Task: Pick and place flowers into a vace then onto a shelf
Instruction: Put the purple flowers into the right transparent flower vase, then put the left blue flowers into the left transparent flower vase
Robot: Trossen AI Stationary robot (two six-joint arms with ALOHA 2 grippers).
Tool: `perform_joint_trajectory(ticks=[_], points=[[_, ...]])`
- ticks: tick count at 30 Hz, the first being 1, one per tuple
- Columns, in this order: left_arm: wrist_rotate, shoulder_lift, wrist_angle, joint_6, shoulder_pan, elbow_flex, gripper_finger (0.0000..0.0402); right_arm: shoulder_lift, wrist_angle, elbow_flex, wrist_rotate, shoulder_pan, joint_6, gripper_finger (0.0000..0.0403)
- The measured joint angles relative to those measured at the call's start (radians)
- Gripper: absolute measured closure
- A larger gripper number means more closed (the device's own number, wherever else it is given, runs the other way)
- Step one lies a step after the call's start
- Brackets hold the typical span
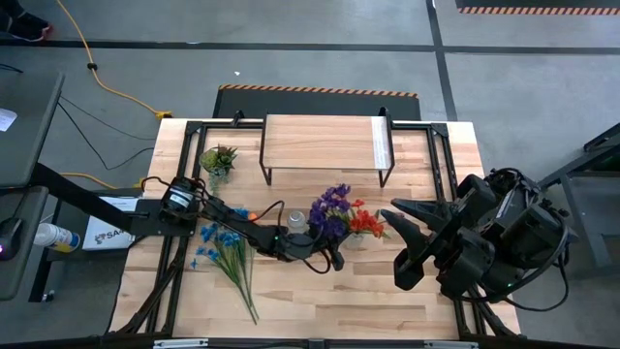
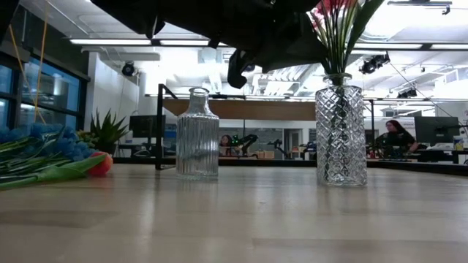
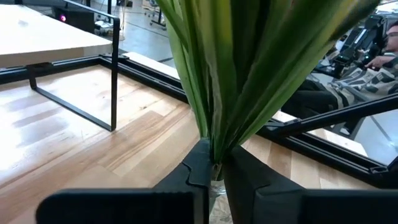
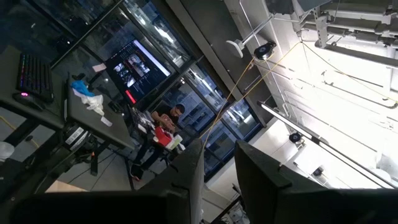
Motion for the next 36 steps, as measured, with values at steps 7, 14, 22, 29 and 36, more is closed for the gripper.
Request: perform_joint_trajectory(ticks=[7,14,22,29,36], points=[[0.003,-0.001,-0.007,-0.001,0.0,0.001,0.0336,0.0,0.0,0.0,0.0,0.0,0.0,0.032],[0.01,0.001,-0.059,-0.019,0.0,-0.001,0.031,0.0,0.0,0.0,0.0,0.0,0.0,0.032],[0.025,0.001,-0.064,-0.026,-0.001,-0.001,0.0314,0.0,0.0,0.0,0.007,0.0,0.0,0.032],[0.025,0.001,-0.062,-0.027,-0.001,-0.001,0.0307,0.0,0.0,0.0,0.019,0.0,0.0,0.032],[0.029,0.001,-0.061,-0.027,-0.002,-0.001,0.0307,0.0,0.0,0.0,0.019,0.0,0.0,0.032]])
